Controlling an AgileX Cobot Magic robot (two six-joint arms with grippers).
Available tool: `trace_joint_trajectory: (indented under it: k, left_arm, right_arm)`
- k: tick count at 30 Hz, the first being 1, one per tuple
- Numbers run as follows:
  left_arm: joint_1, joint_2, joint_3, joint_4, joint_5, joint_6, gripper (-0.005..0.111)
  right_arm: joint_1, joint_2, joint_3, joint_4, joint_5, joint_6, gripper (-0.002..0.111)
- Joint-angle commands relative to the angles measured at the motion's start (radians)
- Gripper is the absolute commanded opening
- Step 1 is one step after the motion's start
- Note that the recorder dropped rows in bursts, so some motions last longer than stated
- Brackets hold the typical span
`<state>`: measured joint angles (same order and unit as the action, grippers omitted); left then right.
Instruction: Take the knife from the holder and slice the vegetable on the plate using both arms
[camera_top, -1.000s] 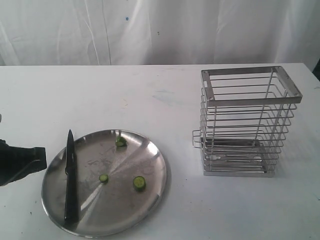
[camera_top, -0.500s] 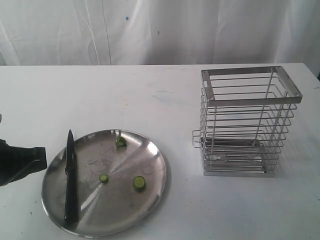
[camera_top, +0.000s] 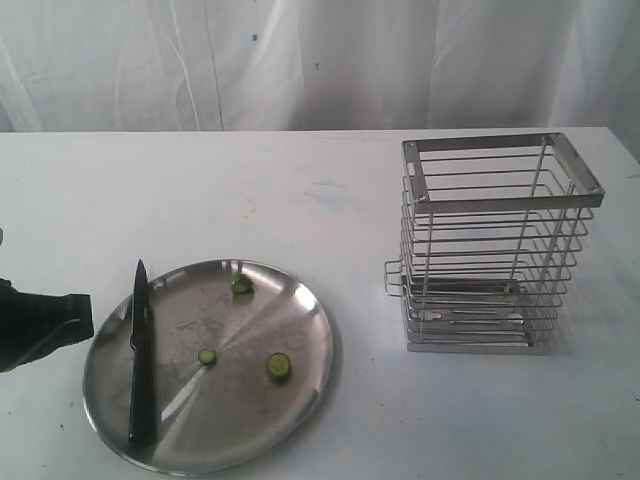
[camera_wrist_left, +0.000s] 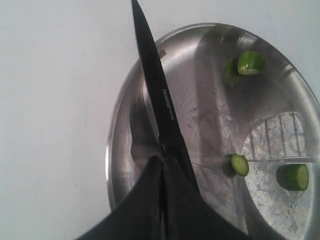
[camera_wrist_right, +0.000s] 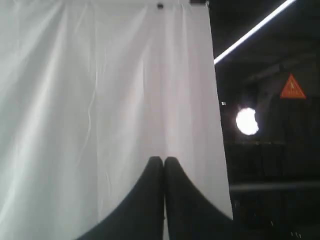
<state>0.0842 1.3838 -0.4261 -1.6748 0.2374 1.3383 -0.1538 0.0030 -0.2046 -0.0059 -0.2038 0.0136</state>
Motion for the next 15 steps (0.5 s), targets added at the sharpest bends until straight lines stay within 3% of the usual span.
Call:
trace_joint_trajectory:
  k: [1,9,15]
  left_arm:
    - [0.003,-0.009,0.005,-0.005,0.017,0.004,0.000]
    - [0.003,-0.009,0.005,-0.005,0.017,0.004,0.000]
    - [0.003,-0.009,0.005,-0.005,0.017,0.004,0.000]
  right_arm:
    - [-0.021,-0.003,0.149,0.060,0.084,-0.039,0.000]
    - [-0.017,-0.003,0.188,0.058,0.496,-0.064,0.000]
    - [-0.017,-0.003,0.205,0.068,0.575,-0.003,0.000]
